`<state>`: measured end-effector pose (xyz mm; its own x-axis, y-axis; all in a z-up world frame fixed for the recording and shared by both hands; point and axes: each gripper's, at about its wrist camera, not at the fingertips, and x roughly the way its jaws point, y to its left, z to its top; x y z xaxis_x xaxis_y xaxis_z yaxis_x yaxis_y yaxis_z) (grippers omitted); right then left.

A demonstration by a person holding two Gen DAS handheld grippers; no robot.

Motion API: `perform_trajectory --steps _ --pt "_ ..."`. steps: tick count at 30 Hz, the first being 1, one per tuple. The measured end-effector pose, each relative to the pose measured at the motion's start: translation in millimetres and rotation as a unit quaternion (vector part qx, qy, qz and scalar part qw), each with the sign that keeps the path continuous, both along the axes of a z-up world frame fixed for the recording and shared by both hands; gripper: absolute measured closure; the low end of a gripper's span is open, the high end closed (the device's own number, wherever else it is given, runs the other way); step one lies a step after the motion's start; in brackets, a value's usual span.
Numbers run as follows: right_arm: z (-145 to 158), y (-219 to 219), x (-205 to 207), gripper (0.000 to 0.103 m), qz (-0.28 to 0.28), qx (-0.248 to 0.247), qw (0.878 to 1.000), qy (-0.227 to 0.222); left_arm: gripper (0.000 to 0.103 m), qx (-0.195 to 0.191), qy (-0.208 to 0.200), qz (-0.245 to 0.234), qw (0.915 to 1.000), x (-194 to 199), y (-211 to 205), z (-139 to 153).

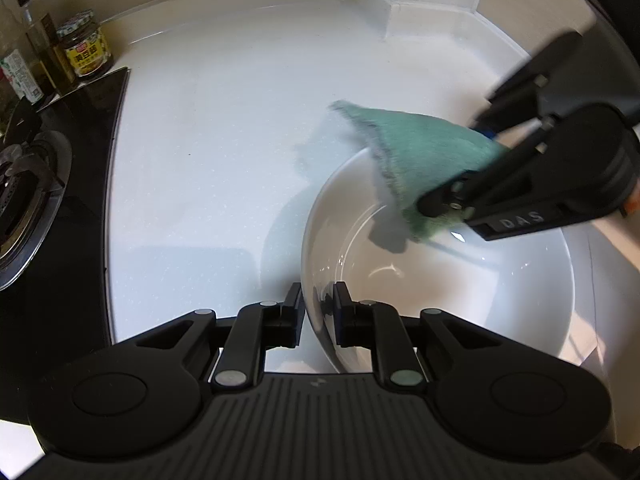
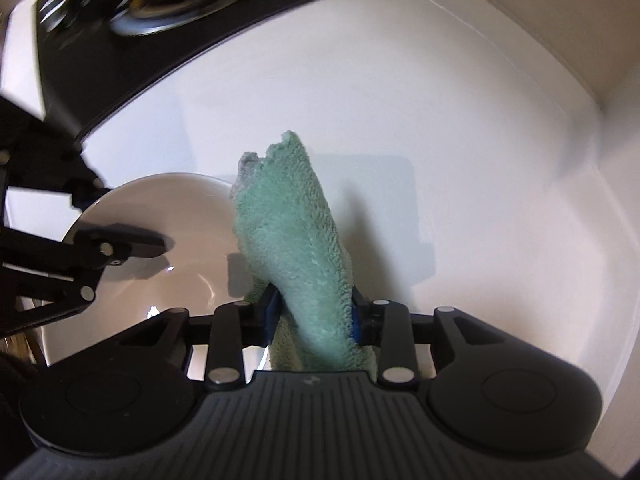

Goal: Clean bowl
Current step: 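Wipe the bowl interior again with the towel in the right gripper while the left gripper holds the rim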

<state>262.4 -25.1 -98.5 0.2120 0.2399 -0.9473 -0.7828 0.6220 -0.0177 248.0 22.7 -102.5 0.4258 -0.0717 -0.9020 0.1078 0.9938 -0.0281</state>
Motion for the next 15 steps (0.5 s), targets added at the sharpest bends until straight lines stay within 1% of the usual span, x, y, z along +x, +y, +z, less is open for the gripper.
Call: perform_trajectory --steps 1,3,6,9,12,15 --pt "0.1 -3.2 -2.5 0.077 -0.005 -0.001 1.000 0.000 0.087 0.005 0.000 -0.010 0.9999 2.9 -3.3 0.6" --pt "0.0 -5.8 -10.3 0.077 0.014 -0.013 1.000 -0.002 0.088 0.010 0.001 -0.033 0.9994 10.1 -9.2 2.2" --pt "7.1 -14.6 -13.7 0.077 0.056 -0.029 0.998 0.008 0.089 0.006 0.002 -0.064 0.9980 12.9 -9.0 3.6" --pt "10.3 -15.8 -10.8 0.075 0.110 -0.046 0.993 0.018 0.089 0.013 0.005 -0.096 0.9953 16.2 -9.6 4.0" --pt "11.6 -5.7 -5.7 0.074 0.156 -0.067 0.985 0.008 0.089 0.019 0.004 -0.113 0.9934 18.5 -9.9 3.8" --pt "13.1 9.5 -1.3 0.074 0.179 -0.073 0.981 -0.009 0.089 0.021 0.005 -0.120 0.9925 18.3 -10.3 4.5"
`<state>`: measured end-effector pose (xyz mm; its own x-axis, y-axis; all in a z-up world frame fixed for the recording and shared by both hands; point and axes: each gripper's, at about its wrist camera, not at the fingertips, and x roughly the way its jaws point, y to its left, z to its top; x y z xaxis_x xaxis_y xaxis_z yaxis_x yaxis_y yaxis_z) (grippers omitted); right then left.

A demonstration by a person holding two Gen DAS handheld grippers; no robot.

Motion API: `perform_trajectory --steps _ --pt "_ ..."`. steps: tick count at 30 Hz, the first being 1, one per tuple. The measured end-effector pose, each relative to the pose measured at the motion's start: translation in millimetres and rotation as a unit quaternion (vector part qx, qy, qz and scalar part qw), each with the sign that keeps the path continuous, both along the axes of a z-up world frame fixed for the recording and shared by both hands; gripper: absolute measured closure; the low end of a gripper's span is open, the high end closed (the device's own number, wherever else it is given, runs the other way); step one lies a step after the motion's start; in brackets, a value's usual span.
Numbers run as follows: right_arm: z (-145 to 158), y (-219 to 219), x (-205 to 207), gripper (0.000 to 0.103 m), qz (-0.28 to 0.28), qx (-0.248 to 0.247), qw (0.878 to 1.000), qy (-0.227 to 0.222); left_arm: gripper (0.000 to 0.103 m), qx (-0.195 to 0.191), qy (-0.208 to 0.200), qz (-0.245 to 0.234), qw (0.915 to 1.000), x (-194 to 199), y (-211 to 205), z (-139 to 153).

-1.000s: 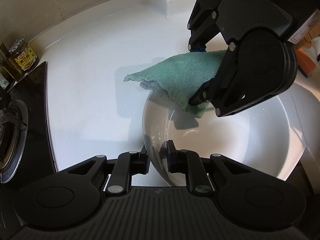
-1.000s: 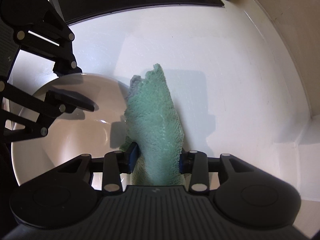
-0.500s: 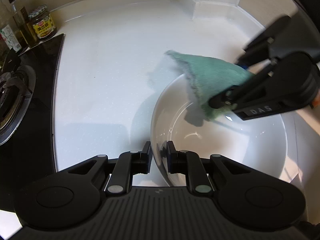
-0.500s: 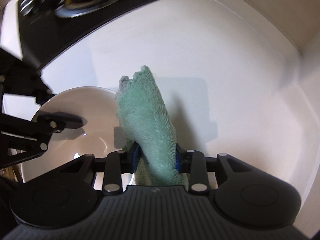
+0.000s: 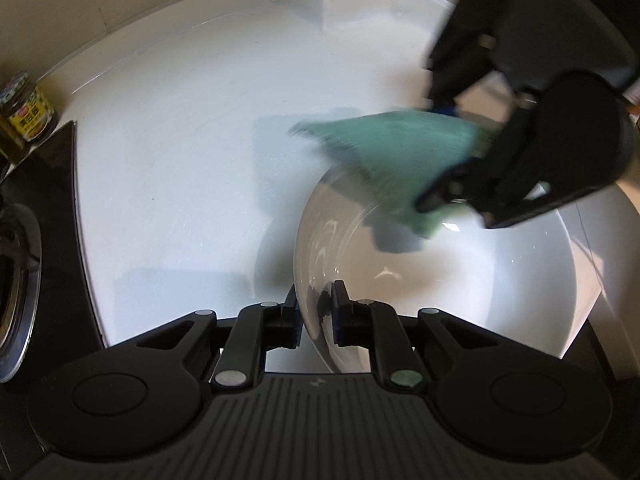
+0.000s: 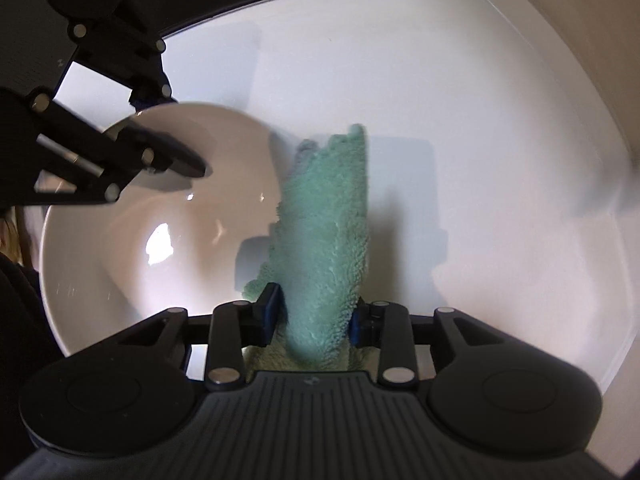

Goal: Clean bowl
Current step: 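Wipe the bowl interior again with the towel in the right gripper while the left gripper holds the rim, then continue rubbing the towel inside the bowl with the right gripper while the left gripper holds the rim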

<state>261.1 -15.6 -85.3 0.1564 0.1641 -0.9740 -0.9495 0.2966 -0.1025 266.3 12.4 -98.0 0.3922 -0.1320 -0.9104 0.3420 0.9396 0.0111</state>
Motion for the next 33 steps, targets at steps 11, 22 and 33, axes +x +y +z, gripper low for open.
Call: perform_trajectory --steps 11,22,33 --pt "5.2 -17.6 12.8 0.075 -0.100 0.053 0.994 0.010 0.088 -0.054 0.012 0.153 0.9867 -15.8 18.3 0.2" --pt "19.3 -58.9 -9.3 0.075 -0.125 0.038 0.991 0.020 0.088 -0.046 0.012 0.088 0.9950 -15.3 15.0 0.7" --pt "25.5 -21.7 0.3 0.070 0.029 -0.027 0.999 -0.026 0.086 0.001 0.013 0.000 0.9999 -11.4 4.7 3.2"
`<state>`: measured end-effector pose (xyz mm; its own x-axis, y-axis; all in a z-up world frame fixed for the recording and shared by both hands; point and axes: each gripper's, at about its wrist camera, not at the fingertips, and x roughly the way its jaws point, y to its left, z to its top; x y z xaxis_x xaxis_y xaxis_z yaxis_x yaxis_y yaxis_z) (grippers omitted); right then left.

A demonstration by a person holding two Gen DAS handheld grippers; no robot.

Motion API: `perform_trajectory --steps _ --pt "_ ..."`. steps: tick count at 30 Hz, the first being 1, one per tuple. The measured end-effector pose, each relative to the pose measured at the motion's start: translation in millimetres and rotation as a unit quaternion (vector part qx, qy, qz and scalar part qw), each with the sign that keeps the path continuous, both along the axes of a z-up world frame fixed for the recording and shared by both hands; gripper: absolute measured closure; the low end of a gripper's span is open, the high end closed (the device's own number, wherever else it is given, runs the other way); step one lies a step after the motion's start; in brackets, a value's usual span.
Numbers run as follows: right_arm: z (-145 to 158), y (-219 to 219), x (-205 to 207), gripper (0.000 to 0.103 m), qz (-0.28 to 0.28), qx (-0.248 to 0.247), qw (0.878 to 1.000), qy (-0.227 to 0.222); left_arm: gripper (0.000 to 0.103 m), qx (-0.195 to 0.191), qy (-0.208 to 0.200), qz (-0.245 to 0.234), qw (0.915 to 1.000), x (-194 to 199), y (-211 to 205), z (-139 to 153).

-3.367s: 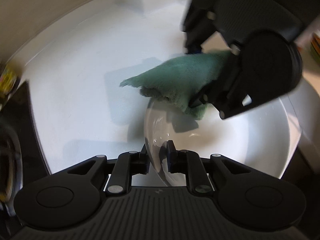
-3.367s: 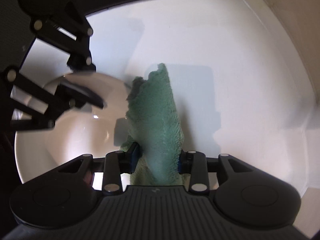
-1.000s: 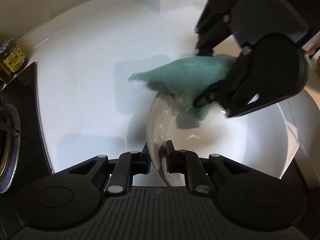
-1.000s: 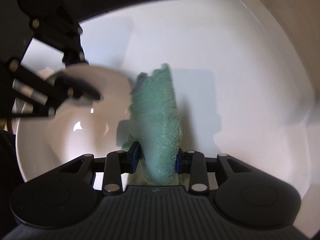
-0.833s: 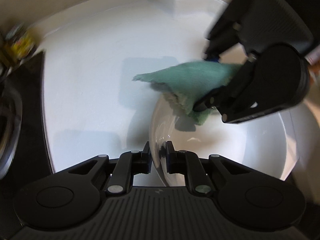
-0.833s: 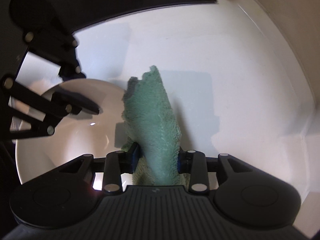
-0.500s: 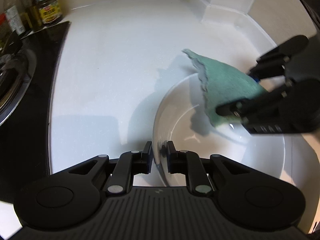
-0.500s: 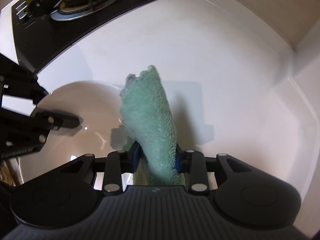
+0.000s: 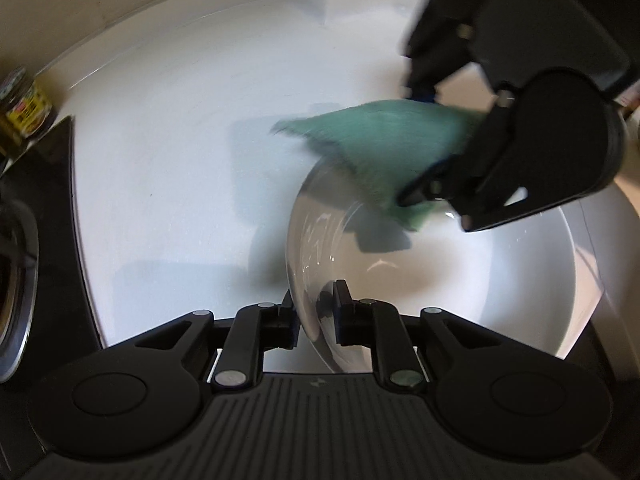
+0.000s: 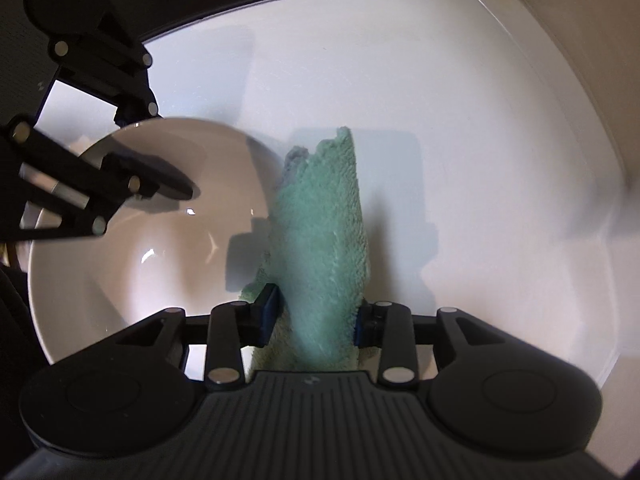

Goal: Clean bowl
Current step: 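Continue rubbing the towel inside the bowl with the right gripper while the left gripper holds the rim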

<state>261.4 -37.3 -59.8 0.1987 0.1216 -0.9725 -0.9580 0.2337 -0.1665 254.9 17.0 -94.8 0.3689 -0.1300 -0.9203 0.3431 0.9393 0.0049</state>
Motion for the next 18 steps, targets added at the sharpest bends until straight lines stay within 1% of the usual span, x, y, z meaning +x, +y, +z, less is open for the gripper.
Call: perform_trajectory --steps 1,2,3,6,8,10,13,15,16,18 --pt "1.0 1.9 -0.6 0.070 0.009 0.001 1.000 -0.004 0.086 -0.002 0.001 0.003 1.0000 0.2 1.4 0.2" --pt "2.0 2.0 -0.2 0.070 0.009 0.003 1.000 -0.005 0.086 -0.004 0.001 0.008 1.0000 0.3 3.0 0.3" --pt "3.5 0.9 1.1 0.069 0.000 0.008 1.000 -0.006 0.086 -0.010 0.002 0.022 0.9997 -0.2 5.4 0.3" --pt "6.8 -14.7 4.1 0.070 -0.052 0.039 0.998 0.004 0.085 -0.033 0.007 0.072 0.9968 -2.2 13.2 -0.2" --pt "5.1 -18.8 5.7 0.072 -0.086 0.059 0.994 0.013 0.083 -0.037 0.007 0.104 0.9938 -6.8 16.1 1.0" --pt "7.5 -34.2 8.0 0.072 -0.132 0.084 0.987 0.022 0.082 -0.041 0.006 0.137 0.9898 -11.8 18.8 2.3" --pt "10.4 -49.7 7.3 0.074 -0.181 0.106 0.978 0.015 0.082 -0.045 0.001 0.175 0.9835 -18.4 21.0 4.6" --pt "12.1 -58.4 6.7 0.075 -0.209 0.115 0.971 0.005 0.085 -0.043 -0.006 0.178 0.9831 -16.3 16.5 6.0" --pt "12.6 -62.1 4.6 0.075 -0.212 0.115 0.970 0.002 0.088 -0.038 -0.010 0.167 0.9852 -14.8 14.5 7.0" --pt "13.7 -68.0 5.9 0.076 -0.210 0.111 0.971 0.001 0.088 -0.026 -0.013 0.144 0.9891 -14.7 12.7 9.0"
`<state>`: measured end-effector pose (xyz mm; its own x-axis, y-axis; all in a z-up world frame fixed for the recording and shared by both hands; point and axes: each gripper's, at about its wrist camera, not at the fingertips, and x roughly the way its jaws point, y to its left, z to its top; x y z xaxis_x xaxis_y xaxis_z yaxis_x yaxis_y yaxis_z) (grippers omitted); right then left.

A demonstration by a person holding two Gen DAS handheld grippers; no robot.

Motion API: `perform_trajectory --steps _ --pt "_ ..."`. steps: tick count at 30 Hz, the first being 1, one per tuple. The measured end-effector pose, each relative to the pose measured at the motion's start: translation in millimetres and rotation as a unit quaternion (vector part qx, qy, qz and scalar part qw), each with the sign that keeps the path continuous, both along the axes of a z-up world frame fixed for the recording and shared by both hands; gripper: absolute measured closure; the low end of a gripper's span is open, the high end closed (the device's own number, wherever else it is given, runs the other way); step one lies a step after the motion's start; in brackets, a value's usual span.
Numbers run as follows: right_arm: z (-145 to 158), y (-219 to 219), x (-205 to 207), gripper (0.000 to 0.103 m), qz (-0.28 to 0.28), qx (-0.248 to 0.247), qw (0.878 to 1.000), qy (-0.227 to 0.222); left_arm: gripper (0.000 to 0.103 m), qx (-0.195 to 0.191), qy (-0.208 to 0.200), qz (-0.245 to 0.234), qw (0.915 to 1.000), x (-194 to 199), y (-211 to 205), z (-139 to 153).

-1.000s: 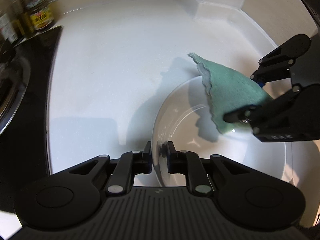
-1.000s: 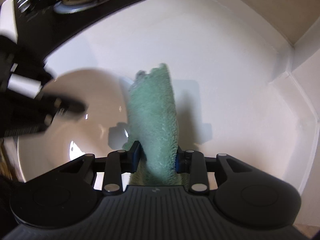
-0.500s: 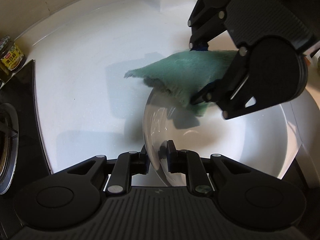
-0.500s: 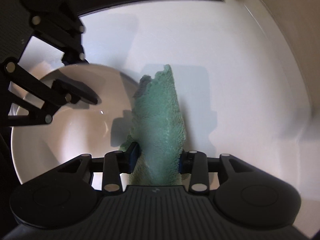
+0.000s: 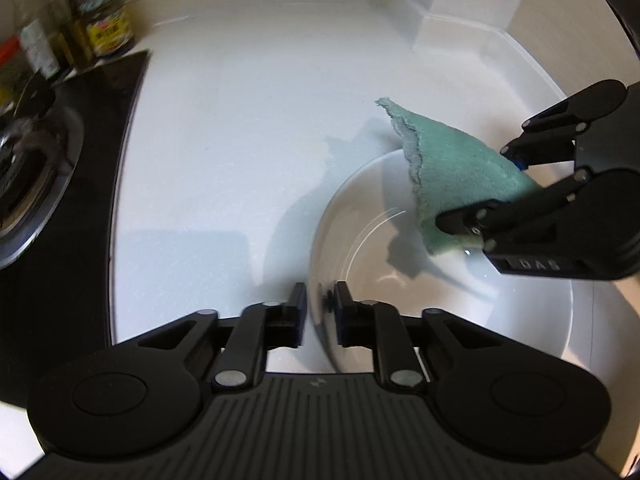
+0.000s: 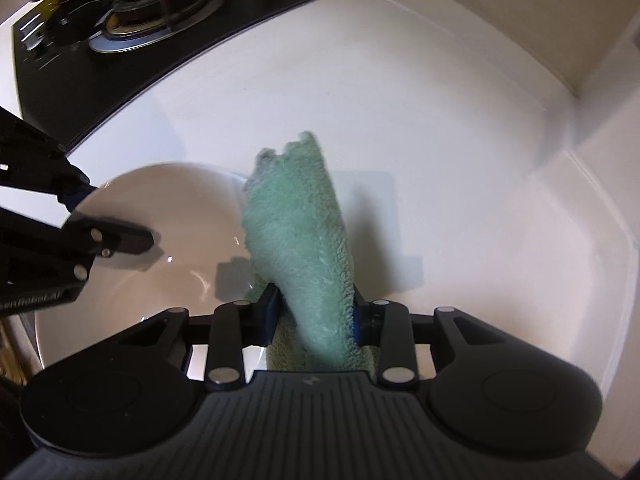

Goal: Clean bowl
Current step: 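Continue rubbing the towel inside the bowl with the right gripper while the left gripper holds the rim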

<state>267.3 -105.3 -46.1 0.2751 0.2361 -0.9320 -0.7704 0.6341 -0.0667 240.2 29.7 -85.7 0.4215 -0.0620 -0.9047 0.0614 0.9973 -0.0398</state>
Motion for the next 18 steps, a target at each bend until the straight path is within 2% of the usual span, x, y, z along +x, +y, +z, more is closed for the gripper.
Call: perform_trajectory --steps 5,11,15,18 --pt "6.6 -36.3 -24.3 0.077 0.037 -0.004 0.999 0.029 0.088 0.015 -0.002 -0.065 0.9978 8.4 -1.2 0.5" --pt "5.6 -23.9 -15.9 0.077 0.113 -0.034 0.992 0.043 0.088 0.031 -0.002 -0.112 0.9933 12.3 -2.9 0.4" --pt "12.1 -7.3 -11.4 0.077 0.164 -0.046 0.985 0.028 0.087 0.036 0.000 -0.120 0.9921 13.9 -2.3 1.4" --pt "13.1 3.9 -12.2 0.076 0.177 -0.042 0.983 0.019 0.087 0.037 0.001 -0.118 0.9924 15.3 0.2 2.1"
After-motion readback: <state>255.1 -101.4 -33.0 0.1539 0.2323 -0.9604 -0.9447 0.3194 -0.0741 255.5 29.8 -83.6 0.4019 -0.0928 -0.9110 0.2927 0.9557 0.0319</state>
